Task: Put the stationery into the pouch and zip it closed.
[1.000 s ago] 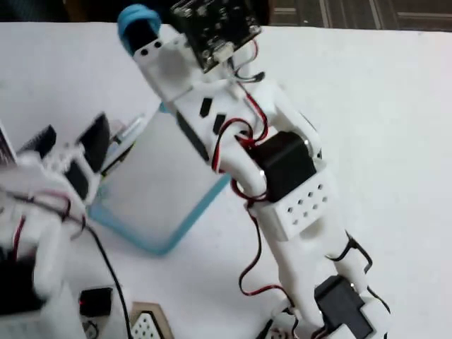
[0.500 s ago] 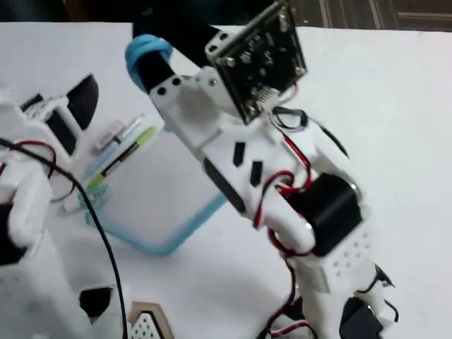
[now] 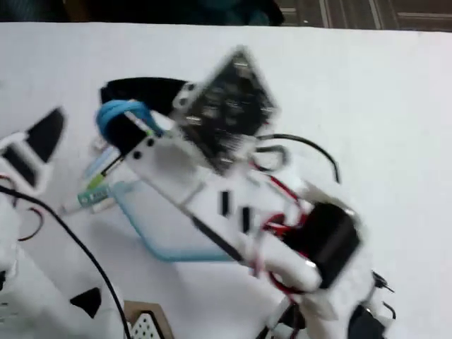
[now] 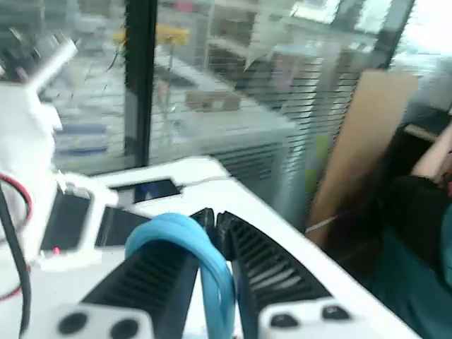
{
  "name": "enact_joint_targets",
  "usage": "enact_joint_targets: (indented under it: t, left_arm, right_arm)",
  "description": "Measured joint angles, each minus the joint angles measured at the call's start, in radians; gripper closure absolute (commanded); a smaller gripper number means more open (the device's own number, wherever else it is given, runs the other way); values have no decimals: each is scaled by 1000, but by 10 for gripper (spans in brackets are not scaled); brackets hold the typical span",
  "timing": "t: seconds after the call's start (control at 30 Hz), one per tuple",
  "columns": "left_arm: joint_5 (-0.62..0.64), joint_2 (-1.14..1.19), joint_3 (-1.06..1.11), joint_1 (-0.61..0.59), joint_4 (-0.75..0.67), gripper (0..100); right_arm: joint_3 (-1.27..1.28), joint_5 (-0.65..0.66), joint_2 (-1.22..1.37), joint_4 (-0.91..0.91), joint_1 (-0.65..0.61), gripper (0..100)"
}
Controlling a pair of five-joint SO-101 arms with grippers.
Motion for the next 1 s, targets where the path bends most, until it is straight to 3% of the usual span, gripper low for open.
enact_joint_targets:
  t: [0.13, 0.23, 0.47, 0.6, 0.8, 1.0]
  left_arm:
    - [-2, 0, 0, -183, 0, 617]
    - [-57, -2, 5, -255, 0, 620]
    - [-219, 2, 117, -275, 0, 620]
    - [-242, 2, 143, -278, 0, 620]
    - [-244, 0, 143, -276, 0, 620]
    - [-244, 0, 143, -276, 0, 627]
  right_arm:
    - [-2, 0, 58, -121, -9, 981]
    - [-2, 0, 64, -216, -9, 981]
    - [-87, 0, 75, -377, 14, 981]
    - [-213, 0, 94, -411, 55, 981]
    - [-315, 0, 101, -333, 87, 981]
    - [-318, 0, 106, -31, 89, 981]
